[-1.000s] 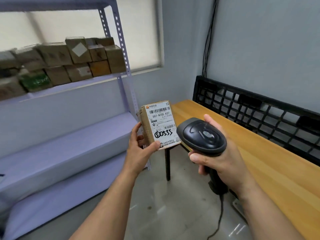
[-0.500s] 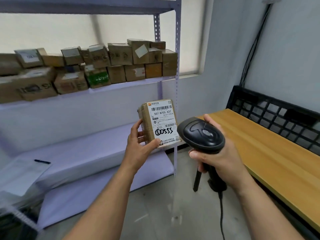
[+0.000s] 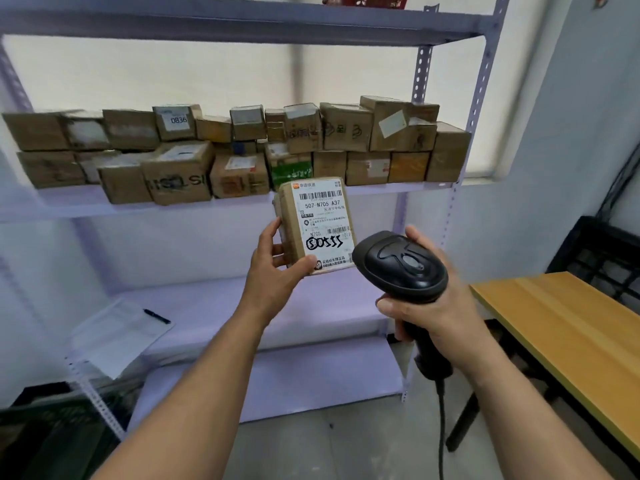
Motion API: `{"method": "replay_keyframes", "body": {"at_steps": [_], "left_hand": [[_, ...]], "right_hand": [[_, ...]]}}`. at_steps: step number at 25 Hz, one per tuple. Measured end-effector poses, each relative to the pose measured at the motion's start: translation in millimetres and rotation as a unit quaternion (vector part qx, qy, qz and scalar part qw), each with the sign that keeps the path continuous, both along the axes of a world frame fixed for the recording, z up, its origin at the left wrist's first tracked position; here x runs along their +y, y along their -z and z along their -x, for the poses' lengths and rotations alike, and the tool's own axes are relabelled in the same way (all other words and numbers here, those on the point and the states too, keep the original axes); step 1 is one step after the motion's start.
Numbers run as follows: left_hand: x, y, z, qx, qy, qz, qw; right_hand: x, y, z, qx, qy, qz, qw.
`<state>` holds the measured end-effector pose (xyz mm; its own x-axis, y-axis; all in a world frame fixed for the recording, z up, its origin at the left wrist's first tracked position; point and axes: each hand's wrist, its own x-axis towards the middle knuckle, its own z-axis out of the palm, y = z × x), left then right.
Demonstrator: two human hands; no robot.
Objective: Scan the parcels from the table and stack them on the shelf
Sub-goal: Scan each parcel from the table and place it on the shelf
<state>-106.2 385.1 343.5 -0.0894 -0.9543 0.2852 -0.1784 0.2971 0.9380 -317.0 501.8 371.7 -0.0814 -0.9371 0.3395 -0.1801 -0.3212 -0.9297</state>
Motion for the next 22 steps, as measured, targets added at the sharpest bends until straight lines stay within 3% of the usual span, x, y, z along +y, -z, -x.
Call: {"method": "replay_keyframes", "body": {"at_steps": [16,19,22], "left_hand": [[-203,-94,-57,0.068,-0.086,0.026,0.994],[-236,-113,-74,0.052,-0.103,-0.005,0.993],[-262,-123,-83,-0.022,-0.122,-0.044,0.991]], "right_hand": [[-197,-28,-28,0.02,-0.042,0.01,0.999],[-218,-31,-43,0.021,-0.022,0.007,1.0],[-234,-36,-56,0.02,-0.012,0.004,1.0]]}}
